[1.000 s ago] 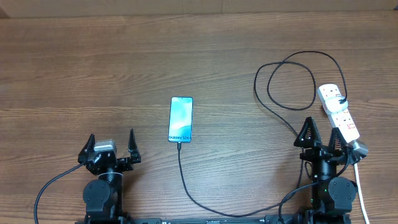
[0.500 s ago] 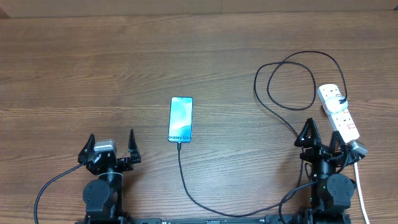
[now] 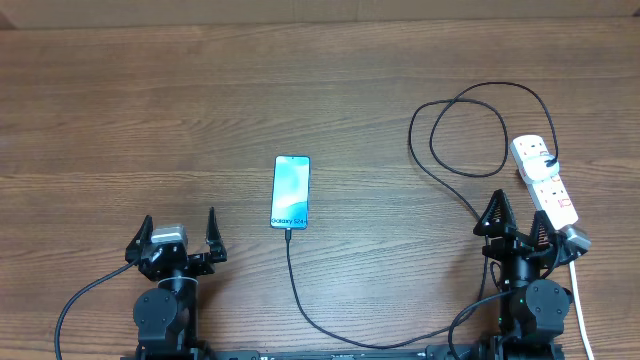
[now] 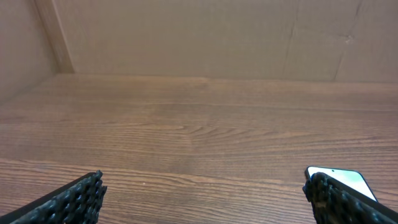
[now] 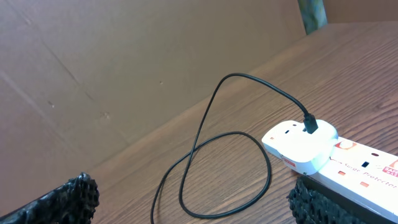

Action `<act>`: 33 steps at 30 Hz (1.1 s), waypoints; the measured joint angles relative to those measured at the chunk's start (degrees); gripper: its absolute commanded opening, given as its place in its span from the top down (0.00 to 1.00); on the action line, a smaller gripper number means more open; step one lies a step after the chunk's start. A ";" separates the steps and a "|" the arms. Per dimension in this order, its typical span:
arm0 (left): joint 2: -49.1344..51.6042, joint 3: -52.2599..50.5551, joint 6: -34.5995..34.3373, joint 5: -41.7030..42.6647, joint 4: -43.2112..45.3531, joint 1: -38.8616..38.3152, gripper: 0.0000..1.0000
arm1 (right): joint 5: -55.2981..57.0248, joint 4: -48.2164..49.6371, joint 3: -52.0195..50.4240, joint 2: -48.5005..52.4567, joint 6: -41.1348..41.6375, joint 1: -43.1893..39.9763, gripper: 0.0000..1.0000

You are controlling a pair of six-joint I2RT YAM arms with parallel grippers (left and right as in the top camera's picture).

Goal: Plug charger to phone and switch on socket

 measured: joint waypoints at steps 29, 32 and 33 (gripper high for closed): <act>0.00 0.00 0.00 0.00 0.00 0.00 0.00 | -3.96 -0.15 0.00 -1.09 -13.57 0.76 0.00; 0.00 0.00 0.00 0.00 0.00 0.00 0.00 | -4.44 -0.13 0.00 -1.09 -15.02 0.76 0.00; 0.00 0.00 0.00 0.02 0.00 0.00 0.01 | -4.66 -0.17 0.00 -1.09 -15.26 0.76 0.00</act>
